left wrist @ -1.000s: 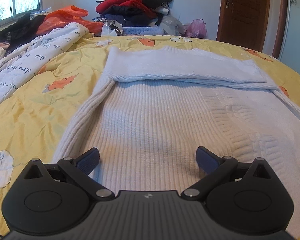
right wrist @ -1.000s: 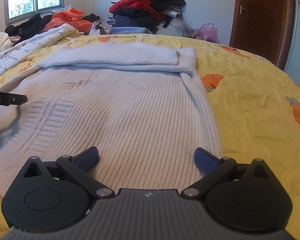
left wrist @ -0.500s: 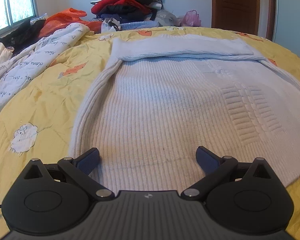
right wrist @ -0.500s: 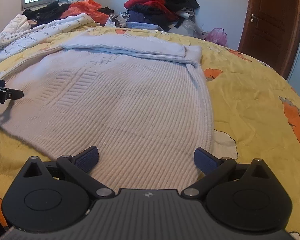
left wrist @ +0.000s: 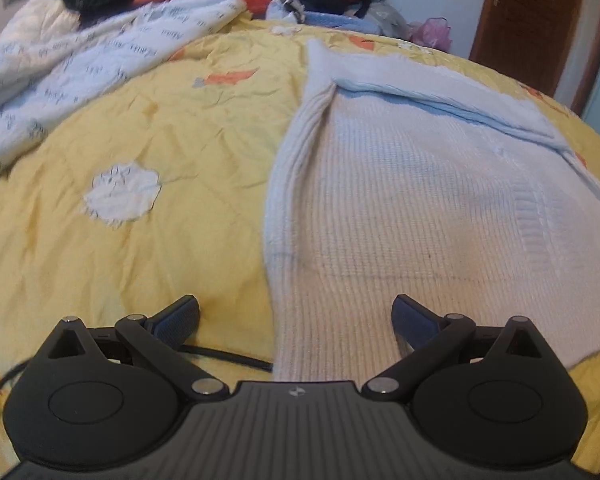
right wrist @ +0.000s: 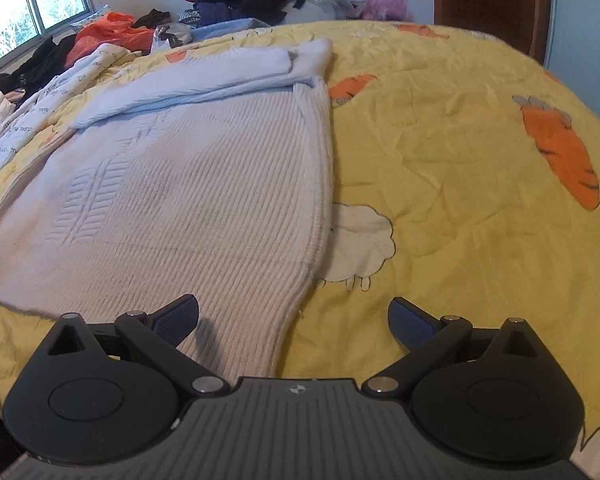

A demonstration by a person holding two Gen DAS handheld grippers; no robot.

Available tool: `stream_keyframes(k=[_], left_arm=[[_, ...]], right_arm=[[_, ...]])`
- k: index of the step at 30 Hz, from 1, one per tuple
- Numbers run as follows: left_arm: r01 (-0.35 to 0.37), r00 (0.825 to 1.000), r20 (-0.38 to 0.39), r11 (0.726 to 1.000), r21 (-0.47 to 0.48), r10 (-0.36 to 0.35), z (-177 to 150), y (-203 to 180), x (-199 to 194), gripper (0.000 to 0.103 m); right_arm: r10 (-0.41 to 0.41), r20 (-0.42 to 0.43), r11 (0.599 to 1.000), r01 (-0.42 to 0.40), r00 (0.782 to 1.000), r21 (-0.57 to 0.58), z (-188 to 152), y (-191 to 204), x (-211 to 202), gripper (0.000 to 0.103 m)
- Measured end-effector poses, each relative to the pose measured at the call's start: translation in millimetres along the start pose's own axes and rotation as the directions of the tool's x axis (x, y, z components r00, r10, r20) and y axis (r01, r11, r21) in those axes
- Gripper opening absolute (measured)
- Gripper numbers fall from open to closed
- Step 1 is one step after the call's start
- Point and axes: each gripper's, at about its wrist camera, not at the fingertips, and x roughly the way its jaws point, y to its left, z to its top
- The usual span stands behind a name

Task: Fold small clothes
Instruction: 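Roll the right tool and grasp the sweater side edge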

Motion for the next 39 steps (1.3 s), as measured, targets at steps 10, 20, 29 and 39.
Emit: stream_keyframes(k=[10, 20, 29, 39], left_arm=[[0.123, 0.992, -0.032, 0.992, -0.005, -0.123, 9, -6, -4, 0.047], [0.169, 0.982, -0.073, 0.982, -0.079, -0.175, 16, 12, 0, 0.031], [0.376, 0.912, -0.055, 0.883, -0.280, -0.406, 16, 32, 16, 0.031], [0.357, 0.916, -0.112, 0.909, -0.215, -0.386, 26, 30, 21, 0.015]], right_arm=[[0.294, -0.040, 0.952, -0.288, 0.955, 0.107, 8, -8, -3, 0.095], [0.564, 0.041, 0.744, -0.529, 0.825, 0.409, 13, -57, 16, 0.084], [0.695, 0.117, 0.558, -0.635, 0.709, 0.534, 14, -73, 35, 0.081], [0.628, 0.042, 0.619, -0.531, 0.777, 0.578, 5, -78, 50, 0.014]])
